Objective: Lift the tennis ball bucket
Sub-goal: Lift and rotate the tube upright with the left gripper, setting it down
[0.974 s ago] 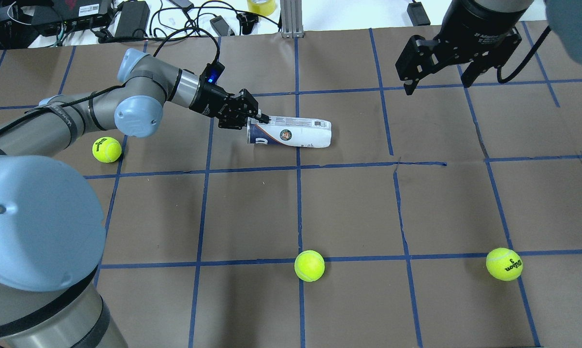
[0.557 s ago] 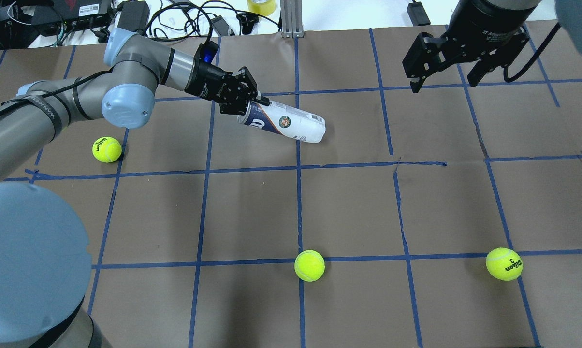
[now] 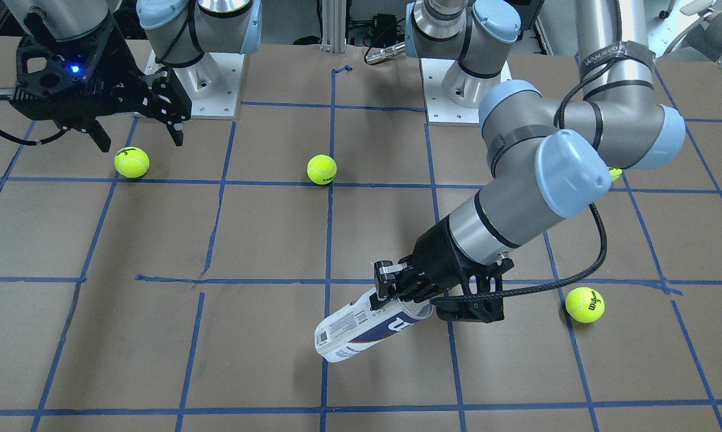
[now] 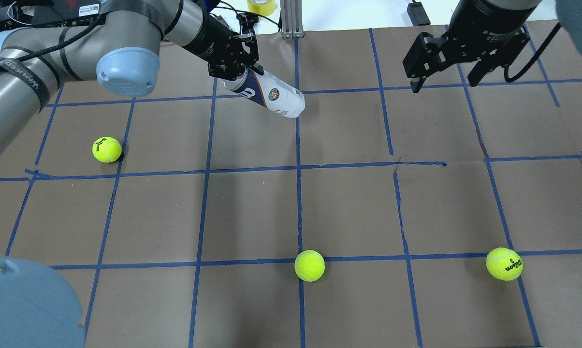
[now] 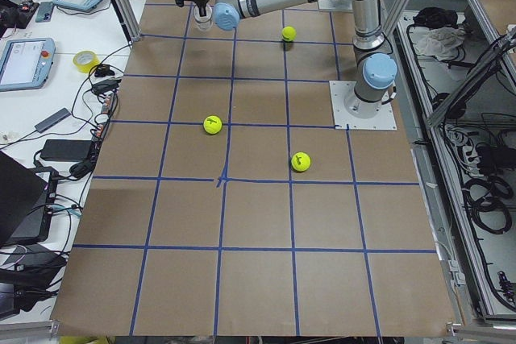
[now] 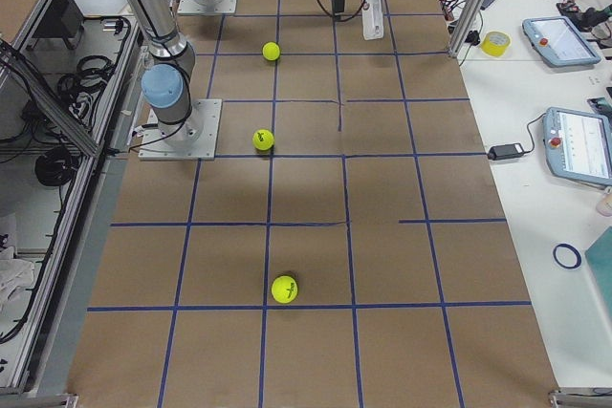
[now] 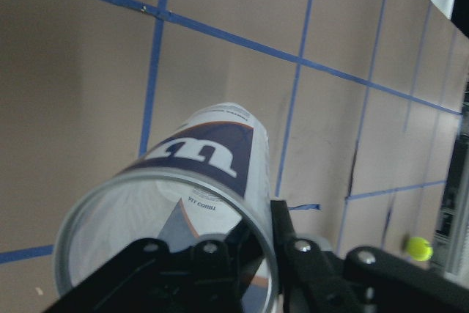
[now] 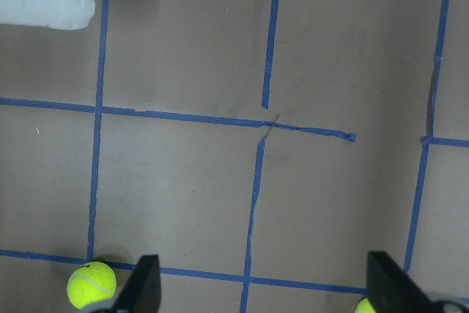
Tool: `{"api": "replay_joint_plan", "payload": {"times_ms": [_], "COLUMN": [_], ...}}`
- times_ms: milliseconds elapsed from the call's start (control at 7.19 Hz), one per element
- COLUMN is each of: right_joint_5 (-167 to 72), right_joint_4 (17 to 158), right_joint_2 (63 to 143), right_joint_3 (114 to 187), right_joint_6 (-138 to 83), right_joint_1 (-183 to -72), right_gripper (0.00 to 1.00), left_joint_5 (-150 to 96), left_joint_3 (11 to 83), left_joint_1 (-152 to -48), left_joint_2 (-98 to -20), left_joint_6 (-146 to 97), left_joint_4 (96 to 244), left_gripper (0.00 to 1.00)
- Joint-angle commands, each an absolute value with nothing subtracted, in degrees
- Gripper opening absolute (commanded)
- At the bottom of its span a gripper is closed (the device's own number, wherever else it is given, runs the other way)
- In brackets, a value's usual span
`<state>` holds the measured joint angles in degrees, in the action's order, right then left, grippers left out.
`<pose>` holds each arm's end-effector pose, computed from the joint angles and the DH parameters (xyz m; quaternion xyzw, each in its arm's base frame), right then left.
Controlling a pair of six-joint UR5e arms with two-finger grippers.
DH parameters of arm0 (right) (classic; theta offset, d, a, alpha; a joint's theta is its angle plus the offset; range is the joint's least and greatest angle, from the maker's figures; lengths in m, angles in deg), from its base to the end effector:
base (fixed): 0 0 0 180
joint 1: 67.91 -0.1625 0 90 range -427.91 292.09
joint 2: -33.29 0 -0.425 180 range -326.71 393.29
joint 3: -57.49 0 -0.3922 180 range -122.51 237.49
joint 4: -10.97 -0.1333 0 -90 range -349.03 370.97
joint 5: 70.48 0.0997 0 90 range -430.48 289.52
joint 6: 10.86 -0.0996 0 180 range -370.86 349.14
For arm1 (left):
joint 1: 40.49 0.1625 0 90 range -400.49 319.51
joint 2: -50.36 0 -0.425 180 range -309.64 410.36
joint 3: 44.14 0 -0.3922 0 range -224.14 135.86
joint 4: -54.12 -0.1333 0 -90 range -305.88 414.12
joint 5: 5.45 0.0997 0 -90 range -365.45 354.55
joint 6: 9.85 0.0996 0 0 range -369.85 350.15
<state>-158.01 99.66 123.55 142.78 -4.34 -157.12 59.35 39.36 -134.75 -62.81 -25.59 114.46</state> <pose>0.1308 -0.4965 0.5285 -0.0506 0.9980 -0.0332 0.0195 -0.2243 -0.6455 0.3753 0.0724 -0.9673 0.0711 0.2326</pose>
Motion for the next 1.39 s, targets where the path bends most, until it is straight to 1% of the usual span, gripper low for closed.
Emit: {"api": "replay_joint_plan", "payload": {"times_ms": [0,417,835,974,1113,1252], "right_joint_5": [-158.01,-158.01,-158.01,-158.01,-158.01,-158.01], "right_joint_4": [99.74,99.74,99.74,99.74,99.74,99.83], "right_joint_2": [123.55,123.55,123.55,123.55,123.55,123.55], "right_joint_3": [142.83,142.83,142.83,142.83,142.83,142.74], "right_joint_6": [-4.18,-4.27,-4.27,-4.27,-4.27,-4.27], "right_joint_1": [-157.12,-157.12,-157.12,-157.12,-157.12,-157.04], "right_gripper": [1.00,1.00,1.00,1.00,1.00,1.00], "left_joint_5": [79.71,86.39,87.54,86.32,86.05,85.96], "left_joint_3": [34.80,34.17,34.00,34.00,34.00,33.91], "left_joint_1": [-142.59,-144.46,-145.79,-145.79,-145.87,-145.87], "left_joint_2": [-64.16,-65.74,-67.59,-67.68,-67.68,-66.98], "left_joint_6": [-23.14,-15.23,-14.77,-14.86,-15.03,-15.29], "left_joint_4": [116.07,123.09,123.03,123.47,123.64,123.56], "left_gripper": [0.00,0.00,0.00,0.38,0.70,0.76]}}
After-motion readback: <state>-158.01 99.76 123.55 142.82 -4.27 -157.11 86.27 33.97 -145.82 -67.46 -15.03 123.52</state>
